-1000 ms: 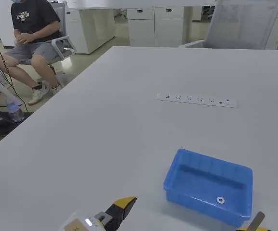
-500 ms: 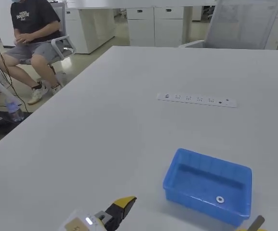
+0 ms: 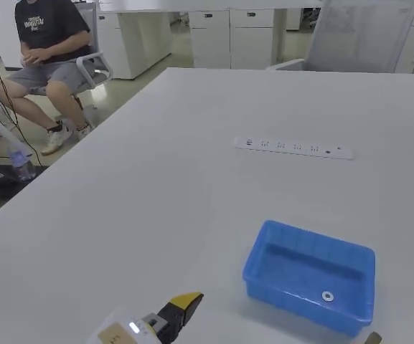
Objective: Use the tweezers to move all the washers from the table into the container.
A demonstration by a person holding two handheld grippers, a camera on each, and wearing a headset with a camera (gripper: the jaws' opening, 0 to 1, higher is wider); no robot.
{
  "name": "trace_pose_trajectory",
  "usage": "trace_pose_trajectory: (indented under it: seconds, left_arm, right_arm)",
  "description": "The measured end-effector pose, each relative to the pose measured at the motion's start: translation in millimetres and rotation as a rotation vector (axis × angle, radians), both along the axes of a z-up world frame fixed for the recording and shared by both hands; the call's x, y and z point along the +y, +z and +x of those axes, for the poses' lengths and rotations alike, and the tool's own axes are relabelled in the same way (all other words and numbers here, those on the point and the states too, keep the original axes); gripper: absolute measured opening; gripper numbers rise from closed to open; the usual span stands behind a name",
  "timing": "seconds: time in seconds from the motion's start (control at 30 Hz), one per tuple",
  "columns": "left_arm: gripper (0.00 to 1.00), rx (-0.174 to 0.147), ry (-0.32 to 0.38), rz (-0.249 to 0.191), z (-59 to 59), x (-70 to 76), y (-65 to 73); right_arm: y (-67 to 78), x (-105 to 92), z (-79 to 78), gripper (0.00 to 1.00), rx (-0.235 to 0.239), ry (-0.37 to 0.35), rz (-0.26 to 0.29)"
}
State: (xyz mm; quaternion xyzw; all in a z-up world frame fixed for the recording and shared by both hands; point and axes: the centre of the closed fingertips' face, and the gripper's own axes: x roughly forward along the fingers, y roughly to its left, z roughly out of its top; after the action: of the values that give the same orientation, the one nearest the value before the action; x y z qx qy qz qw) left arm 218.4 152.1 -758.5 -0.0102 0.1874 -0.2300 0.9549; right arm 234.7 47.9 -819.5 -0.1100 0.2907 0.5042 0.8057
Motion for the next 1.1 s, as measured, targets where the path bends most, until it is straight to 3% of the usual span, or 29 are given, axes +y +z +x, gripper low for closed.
trace_pose_trajectory:
  seconds: [0.5,1.1]
  left_arm:
    - [0.66,0.007,-0.006,0.009,-0.1,1.2,-3.3]
    - [0.66,0.006,-0.008,0.012,-0.7,-1.5,-1.6]
  right_arm:
    - [-1.3,8.8,-10.4,0.04,-0.13,0.13,-0.119]
    - [-0.8,7.3,-9.5,0.03,-0.14,0.132,-0.122]
